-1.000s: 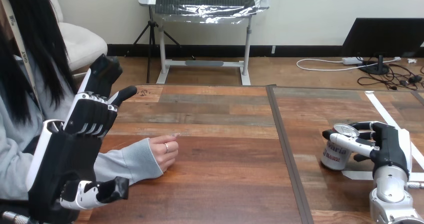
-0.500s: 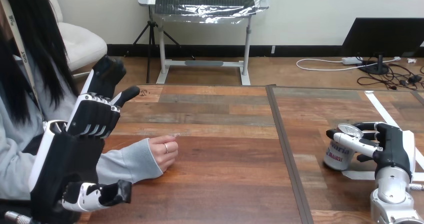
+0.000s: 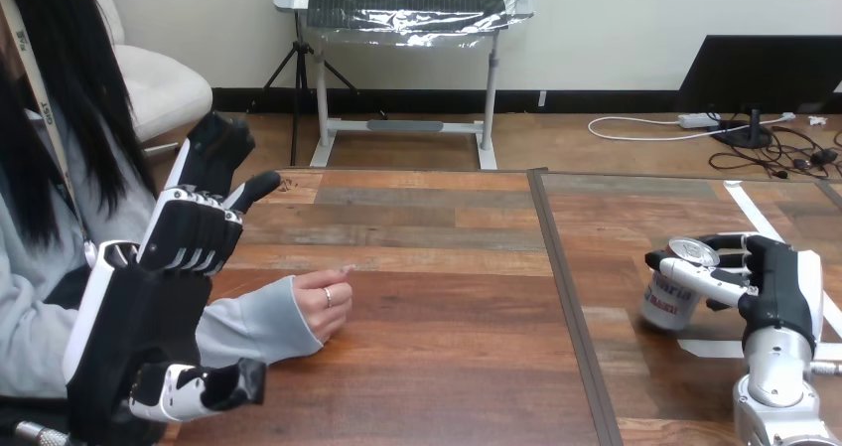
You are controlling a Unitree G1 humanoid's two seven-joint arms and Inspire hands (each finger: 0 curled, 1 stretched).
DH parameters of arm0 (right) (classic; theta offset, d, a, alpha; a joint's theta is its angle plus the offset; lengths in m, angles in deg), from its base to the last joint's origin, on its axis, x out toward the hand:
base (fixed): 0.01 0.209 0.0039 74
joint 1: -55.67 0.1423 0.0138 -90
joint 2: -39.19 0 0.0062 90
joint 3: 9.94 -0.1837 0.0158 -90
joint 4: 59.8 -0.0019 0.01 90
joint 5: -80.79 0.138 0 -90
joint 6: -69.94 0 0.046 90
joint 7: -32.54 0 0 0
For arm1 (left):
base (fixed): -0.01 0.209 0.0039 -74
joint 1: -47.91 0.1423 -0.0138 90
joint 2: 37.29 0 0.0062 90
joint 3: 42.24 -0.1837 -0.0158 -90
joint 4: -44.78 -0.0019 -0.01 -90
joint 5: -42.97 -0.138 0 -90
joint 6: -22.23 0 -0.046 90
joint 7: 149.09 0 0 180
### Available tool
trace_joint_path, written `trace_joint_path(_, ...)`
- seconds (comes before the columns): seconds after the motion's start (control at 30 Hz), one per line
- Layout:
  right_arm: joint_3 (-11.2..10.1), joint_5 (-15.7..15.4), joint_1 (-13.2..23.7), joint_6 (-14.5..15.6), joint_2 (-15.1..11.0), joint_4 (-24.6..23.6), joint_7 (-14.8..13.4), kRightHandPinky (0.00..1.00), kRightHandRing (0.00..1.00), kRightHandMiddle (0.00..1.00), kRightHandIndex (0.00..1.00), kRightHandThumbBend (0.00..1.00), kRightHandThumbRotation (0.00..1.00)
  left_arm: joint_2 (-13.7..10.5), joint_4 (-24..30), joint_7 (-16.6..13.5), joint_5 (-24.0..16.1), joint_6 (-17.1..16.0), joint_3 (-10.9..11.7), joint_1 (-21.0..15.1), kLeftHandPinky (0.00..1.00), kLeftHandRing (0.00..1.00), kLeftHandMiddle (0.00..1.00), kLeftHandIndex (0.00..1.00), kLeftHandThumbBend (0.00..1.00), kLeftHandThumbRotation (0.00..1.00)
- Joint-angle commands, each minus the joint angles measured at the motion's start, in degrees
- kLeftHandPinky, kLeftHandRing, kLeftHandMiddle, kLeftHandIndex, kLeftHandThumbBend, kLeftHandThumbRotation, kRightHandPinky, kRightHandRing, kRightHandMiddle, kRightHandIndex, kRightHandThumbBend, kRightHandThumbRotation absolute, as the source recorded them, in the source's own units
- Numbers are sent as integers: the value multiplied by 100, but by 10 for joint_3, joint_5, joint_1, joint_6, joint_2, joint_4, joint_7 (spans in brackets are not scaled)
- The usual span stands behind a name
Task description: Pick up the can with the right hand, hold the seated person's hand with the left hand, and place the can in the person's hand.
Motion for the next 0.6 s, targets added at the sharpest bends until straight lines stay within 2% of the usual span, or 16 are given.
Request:
trace_joint_path(0.0,12,-10,30,-42,5,-43,-9,37,43,49,50,83,0,8,-9,-4,-10,-18,10,-44,89,99,100,100,100,62)
trace_joint_path(0.33,20,-12,28,-63,9,-64,-4,36,41,49,50,82,0,16,-26,-20,-37,-33,16,-55,92,100,100,100,100,65)
trace_joint_path(0.43,30,-23,25,-76,9,-74,-10,35,41,49,50,82,0,16,-30,-30,-53,-37,19,-57,93,100,100,100,100,66)
trace_joint_path(0.57,31,-25,24,-80,13,-86,-10,34,40,48,49,82,0,9,-36,-32,-62,-37,17,-61,94,100,100,100,100,65)
